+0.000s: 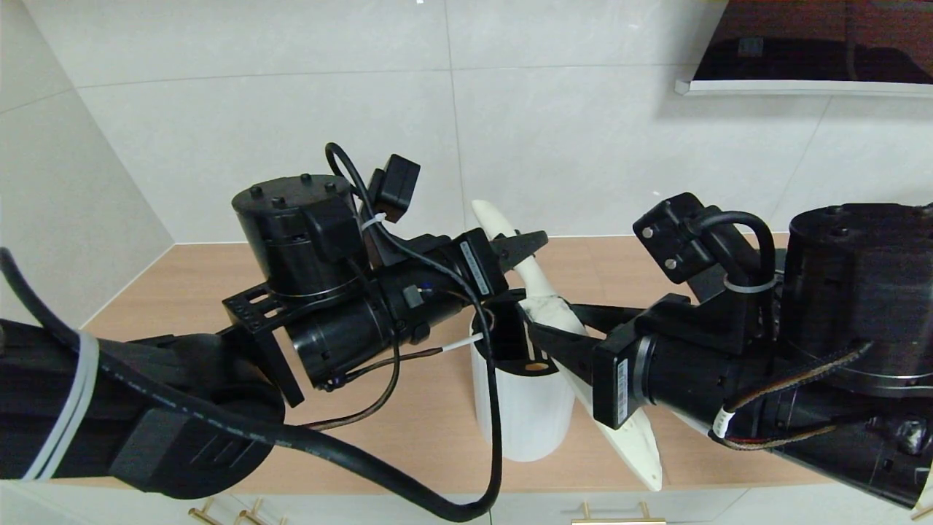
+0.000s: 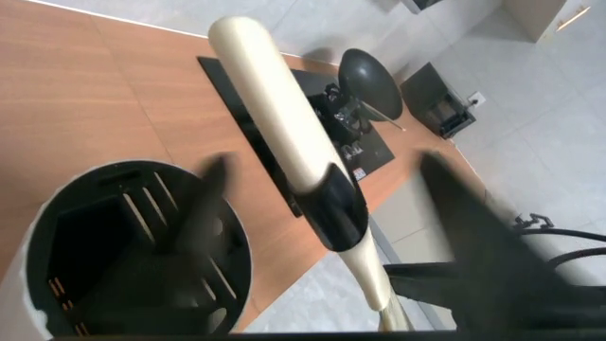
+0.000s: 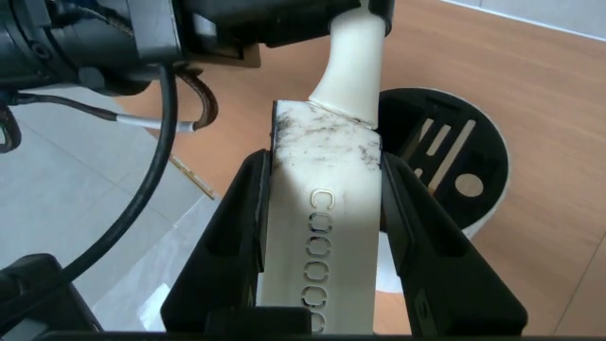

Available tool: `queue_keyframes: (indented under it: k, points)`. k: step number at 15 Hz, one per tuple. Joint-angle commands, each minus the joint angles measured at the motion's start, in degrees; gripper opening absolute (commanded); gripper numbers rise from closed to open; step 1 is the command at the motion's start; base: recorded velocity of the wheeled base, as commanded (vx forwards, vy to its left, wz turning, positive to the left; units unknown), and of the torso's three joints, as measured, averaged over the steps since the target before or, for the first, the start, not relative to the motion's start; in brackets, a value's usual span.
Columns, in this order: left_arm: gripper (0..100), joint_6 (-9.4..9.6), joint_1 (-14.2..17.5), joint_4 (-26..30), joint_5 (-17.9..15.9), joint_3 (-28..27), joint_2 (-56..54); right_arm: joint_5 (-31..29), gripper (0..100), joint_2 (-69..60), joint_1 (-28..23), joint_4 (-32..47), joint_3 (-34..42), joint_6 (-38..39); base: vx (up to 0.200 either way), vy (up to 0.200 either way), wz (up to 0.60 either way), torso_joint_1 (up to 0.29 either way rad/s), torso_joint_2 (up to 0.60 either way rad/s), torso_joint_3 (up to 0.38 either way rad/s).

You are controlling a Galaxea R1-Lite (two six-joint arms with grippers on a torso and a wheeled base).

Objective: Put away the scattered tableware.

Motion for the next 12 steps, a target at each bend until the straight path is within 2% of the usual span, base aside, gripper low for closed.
queue_keyframes:
  k: [1,9,10,11,12]
  points:
    - [0,0.00,0.0,0.0,0.0,0.1,-0.1,0.0,0,0.0,0.0,-0.1,0.1,0.0,0.000,0.000,0.00,0.000,0.00,0.000]
    - [0,0.18,0.0,-0.1,0.2,0.1,-0.9,-1.5,0,-0.3,0.1,-0.2,0.0,0.0,0.000,0.000,0.00,0.000,0.00,0.000]
    - [0,0.44,0.1,-0.1,0.8,0.0,-1.6,-1.9,0,-0.6,0.1,-0.2,0.0,0.0,0.000,0.000,0.00,0.000,0.00,0.000]
    - [0,1.49,0.4,-0.1,1.0,0.0,-2.3,-1.9,0,-1.1,0.0,-0.2,-0.1,-0.1,0.000,0.000,0.00,0.000,0.00,0.000]
    - [0,2.73,1.0,-0.1,1.9,-0.1,-3.0,-1.9,100,-1.6,-0.2,-0.2,-0.1,-0.1,0.000,0.000,0.00,0.000,0.00,0.000]
